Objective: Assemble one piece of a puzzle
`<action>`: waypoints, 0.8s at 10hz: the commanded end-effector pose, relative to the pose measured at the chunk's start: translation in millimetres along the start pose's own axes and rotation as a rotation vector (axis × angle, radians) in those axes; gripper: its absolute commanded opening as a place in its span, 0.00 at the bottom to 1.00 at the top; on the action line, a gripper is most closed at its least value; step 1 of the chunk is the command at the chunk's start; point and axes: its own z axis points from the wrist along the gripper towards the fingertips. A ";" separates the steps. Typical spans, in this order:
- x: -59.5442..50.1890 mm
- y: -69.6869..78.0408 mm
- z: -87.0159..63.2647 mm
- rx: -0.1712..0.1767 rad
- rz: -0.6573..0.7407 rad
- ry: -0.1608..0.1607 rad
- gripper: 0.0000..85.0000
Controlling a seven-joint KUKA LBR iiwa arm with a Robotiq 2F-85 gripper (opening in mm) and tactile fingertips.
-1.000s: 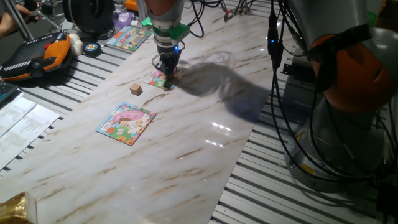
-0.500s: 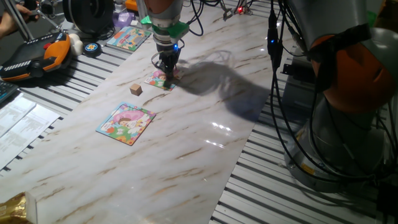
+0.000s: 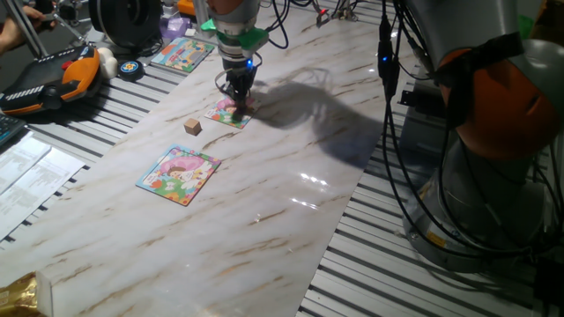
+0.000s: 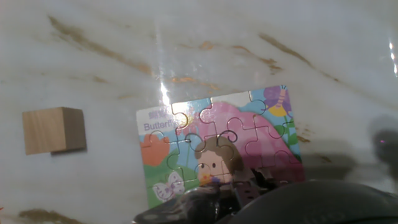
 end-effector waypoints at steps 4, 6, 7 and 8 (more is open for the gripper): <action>0.1 0.3 2.0 -0.003 -0.001 0.000 0.01; 0.3 0.3 1.7 -0.002 -0.001 0.000 0.01; 0.3 0.6 0.1 0.001 -0.003 0.001 0.01; 0.2 1.0 -2.3 0.009 -0.005 0.003 0.01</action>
